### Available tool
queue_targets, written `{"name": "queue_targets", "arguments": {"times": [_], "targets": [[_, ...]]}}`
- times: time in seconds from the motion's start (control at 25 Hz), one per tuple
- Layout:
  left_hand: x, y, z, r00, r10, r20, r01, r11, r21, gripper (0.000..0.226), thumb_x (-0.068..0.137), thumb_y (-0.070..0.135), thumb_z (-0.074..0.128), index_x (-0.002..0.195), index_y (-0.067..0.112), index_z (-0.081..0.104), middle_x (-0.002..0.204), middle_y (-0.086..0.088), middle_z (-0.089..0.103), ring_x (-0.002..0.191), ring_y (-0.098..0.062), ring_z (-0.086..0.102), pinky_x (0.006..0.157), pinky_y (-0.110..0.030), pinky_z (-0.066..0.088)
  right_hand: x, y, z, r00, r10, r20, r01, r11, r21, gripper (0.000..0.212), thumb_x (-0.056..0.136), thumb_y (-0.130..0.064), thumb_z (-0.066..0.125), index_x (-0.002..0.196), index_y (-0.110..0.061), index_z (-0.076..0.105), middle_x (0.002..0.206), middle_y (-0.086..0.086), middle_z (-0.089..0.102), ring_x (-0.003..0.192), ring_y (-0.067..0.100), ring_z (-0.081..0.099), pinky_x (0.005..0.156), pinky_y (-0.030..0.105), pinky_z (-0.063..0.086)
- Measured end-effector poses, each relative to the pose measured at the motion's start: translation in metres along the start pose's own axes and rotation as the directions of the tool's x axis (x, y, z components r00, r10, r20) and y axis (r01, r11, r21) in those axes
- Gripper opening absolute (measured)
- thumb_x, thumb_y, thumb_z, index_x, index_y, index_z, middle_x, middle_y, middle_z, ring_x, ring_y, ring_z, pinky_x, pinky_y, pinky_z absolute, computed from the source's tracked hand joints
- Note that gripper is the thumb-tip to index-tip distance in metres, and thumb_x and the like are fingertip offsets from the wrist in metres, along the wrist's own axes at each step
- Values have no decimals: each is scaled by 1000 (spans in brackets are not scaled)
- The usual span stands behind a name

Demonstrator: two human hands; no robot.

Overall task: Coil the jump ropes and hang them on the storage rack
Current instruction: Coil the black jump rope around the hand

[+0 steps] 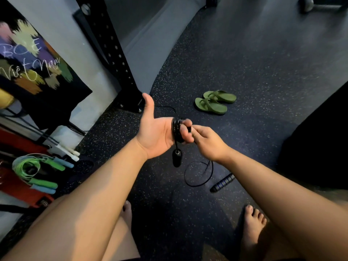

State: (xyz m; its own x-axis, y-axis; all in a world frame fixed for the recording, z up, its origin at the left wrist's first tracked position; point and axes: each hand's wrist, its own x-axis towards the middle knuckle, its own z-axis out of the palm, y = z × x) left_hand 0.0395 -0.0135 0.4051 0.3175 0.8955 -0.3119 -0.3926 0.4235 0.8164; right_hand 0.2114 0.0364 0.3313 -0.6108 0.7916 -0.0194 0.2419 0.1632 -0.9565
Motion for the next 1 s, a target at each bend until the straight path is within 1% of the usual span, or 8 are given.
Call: {"name": "queue_targets", "arguments": {"times": [0.16,0.32,0.44,0.6,0.72,0.84,0.92,1.0], "targets": [[1,10,-8,951,245,-187,-270,955,-120,119,76,95,2,90,1,74,78,-12,71,80,-30,72,102,-45,50,-1,7,4,972,179,154,-199,972,125,13,104,-6,47,112,-8,58,82,5,65,73,12,63,77,33,55],[4,11,-17,864,367,-346,-400,916,-27,113,83,88,1,109,-2,63,94,-17,75,102,-34,71,119,-55,35,-9,-4,5,867,324,377,-304,946,-115,17,105,-13,47,113,-9,62,75,6,63,61,18,56,55,24,51],[11,6,-26,826,323,-462,-255,945,205,111,86,82,-9,116,5,65,114,-15,76,117,-28,68,125,-51,17,-8,-21,0,891,285,353,-228,954,-195,18,103,-27,54,104,-19,70,66,-2,57,57,11,50,49,23,47],[18,-5,-33,857,196,-476,9,919,394,124,76,90,-10,134,5,60,109,-7,79,110,-17,72,125,-51,10,-4,-35,-12,969,68,236,-21,980,-198,20,99,-32,61,99,-19,77,57,-9,47,49,4,38,48,19,35],[17,-11,-35,910,34,-414,205,831,518,134,62,102,-8,114,10,74,109,-7,79,118,-20,67,126,-53,11,-3,-34,-21,977,-64,203,113,964,-239,21,96,-36,66,89,-20,77,56,-9,47,52,4,38,50,22,34],[12,-14,-30,942,-201,-270,332,683,651,144,53,104,-9,106,1,75,100,-18,78,108,-23,73,125,-56,8,-3,-32,-28,976,-128,178,177,938,-298,17,88,-39,75,86,-22,79,66,-10,68,57,2,54,55,23,42],[6,-15,-23,923,-333,-191,367,622,692,143,57,100,-12,103,-7,71,93,-21,77,97,-27,75,122,-55,18,-3,-31,-33,973,-181,147,218,928,-301,19,82,-40,80,84,-21,79,74,-7,73,66,5,65,60,26,49],[2,-13,-17,910,-395,-124,369,639,675,143,63,94,-13,103,-17,66,79,-19,74,84,-34,74,105,-46,39,-1,-27,-35,951,-283,123,308,891,-334,22,81,-43,78,85,-21,78,78,-9,72,72,10,67,64,28,51]]}}
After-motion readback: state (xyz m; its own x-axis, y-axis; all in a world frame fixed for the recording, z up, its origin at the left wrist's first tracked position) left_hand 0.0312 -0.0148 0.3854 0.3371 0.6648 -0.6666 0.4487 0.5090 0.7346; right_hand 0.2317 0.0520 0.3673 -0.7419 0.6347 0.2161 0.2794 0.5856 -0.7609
